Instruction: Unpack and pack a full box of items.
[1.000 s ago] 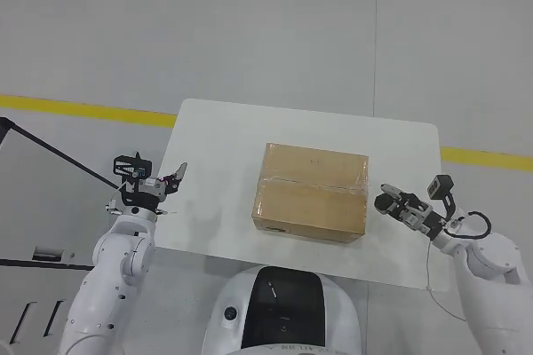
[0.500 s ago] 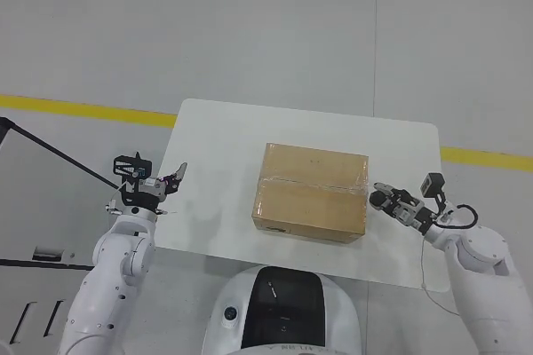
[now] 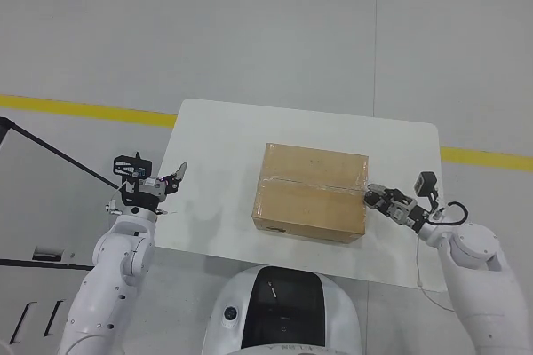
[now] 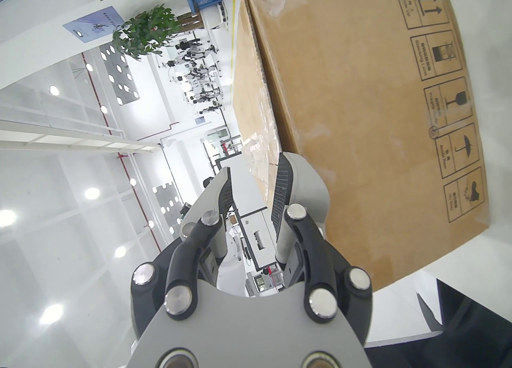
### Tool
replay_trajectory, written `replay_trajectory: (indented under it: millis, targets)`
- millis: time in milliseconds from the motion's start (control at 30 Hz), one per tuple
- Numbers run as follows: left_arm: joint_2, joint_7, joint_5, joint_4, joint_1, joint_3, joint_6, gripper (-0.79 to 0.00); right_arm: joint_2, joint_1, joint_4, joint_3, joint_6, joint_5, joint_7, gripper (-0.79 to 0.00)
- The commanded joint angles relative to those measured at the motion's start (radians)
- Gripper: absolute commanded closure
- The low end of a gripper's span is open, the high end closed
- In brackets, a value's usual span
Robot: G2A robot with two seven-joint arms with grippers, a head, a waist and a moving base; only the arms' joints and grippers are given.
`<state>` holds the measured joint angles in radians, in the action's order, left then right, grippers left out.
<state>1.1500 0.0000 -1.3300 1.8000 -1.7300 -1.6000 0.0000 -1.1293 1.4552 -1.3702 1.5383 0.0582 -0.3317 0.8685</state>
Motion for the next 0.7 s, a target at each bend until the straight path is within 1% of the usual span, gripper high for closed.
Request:
replay_trajectory:
  millis: [0,167,300,533,667]
  targets:
    - [0.0,0.0,0.0,0.0,0.0,0.0,0.0,-0.785,0.001,-0.002,0.001,-0.003,0.0,0.004,-0.006,0.0]
    - [0.0,0.0,0.0,0.0,0.0,0.0,0.0,-0.785,0.004,-0.009,-0.009,-0.005,-0.012,0.02,-0.018,0.0]
    - [0.0,0.0,0.0,0.0,0.0,0.0,0.0,-0.785,0.01,-0.019,-0.037,-0.004,-0.03,0.068,-0.018,0.0]
    - [0.0,0.0,0.0,0.0,0.0,0.0,0.0,-0.785,0.018,-0.072,-0.108,-0.021,-0.052,0.117,0.047,0.0]
    - [0.0,0.0,0.0,0.0,0.0,0.0,0.0,-0.785,0.018,-0.091,-0.175,-0.045,-0.053,0.117,0.057,0.0]
